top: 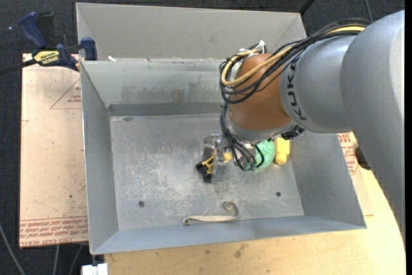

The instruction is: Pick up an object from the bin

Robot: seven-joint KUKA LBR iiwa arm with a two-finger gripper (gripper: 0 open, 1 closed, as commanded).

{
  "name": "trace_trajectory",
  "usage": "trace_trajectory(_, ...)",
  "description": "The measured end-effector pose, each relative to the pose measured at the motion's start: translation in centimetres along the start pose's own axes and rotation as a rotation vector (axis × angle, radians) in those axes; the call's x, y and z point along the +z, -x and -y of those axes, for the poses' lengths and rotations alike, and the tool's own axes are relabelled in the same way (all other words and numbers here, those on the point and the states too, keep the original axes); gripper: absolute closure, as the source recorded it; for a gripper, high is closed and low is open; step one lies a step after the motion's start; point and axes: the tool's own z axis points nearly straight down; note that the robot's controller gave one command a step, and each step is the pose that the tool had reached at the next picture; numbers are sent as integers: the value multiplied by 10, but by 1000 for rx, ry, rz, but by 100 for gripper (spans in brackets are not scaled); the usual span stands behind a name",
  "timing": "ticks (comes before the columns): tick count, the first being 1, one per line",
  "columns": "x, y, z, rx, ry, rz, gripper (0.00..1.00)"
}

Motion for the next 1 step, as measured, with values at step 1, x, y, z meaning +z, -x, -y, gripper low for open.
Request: trace_trajectory(1, 0, 0, 0, 0, 0, 0, 100)
